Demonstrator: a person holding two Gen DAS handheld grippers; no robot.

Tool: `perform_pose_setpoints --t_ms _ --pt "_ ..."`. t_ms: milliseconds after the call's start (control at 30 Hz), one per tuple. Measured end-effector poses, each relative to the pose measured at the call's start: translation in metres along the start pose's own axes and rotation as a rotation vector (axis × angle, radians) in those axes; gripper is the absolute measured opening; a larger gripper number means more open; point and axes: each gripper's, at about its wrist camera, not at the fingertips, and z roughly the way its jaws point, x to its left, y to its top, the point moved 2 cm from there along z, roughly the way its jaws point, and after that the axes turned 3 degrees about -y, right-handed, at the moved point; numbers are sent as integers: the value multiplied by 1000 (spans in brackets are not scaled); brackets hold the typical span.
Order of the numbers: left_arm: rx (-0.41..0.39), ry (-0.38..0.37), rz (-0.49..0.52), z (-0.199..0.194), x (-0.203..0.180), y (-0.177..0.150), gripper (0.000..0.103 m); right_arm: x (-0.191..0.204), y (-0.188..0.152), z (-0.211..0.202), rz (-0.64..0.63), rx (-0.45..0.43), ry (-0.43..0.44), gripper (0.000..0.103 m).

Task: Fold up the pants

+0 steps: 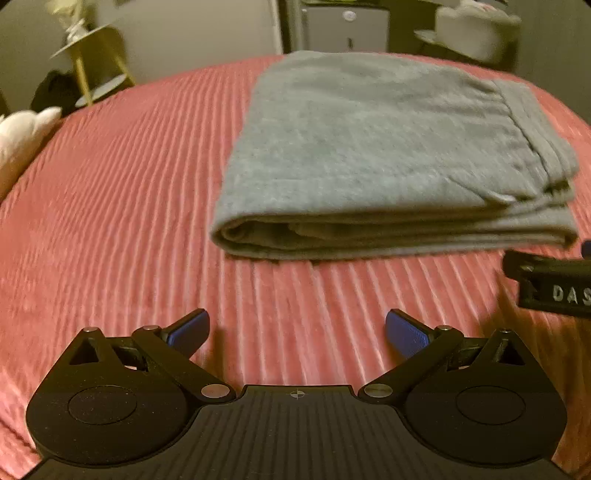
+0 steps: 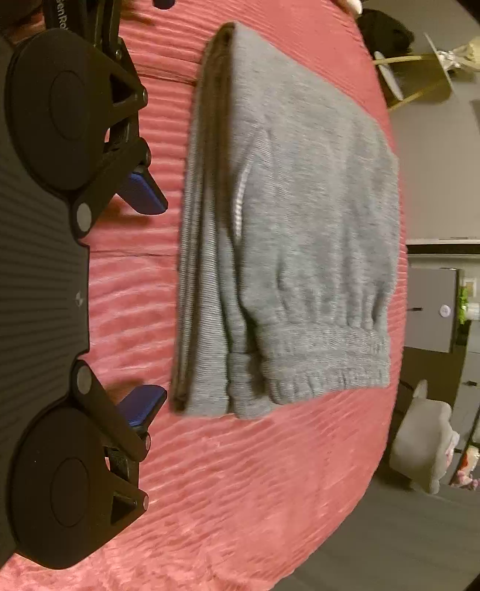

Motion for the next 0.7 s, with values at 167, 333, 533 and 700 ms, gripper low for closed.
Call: perform_pose_setpoints --t_ms 167,333,533,700 --pt "11 14 -30 11 3 4 103 -5 -1 7 -7 -39 5 99" --pt "33 3 -39 21 1 7 103 -2 3 10 -19 -55 24 99" --pt "34 8 -36 24 0 7 103 1 1 13 -34 -59 25 99" --pt "27 12 -19 25 -2 6 103 5 3 10 -49 -76 40 99"
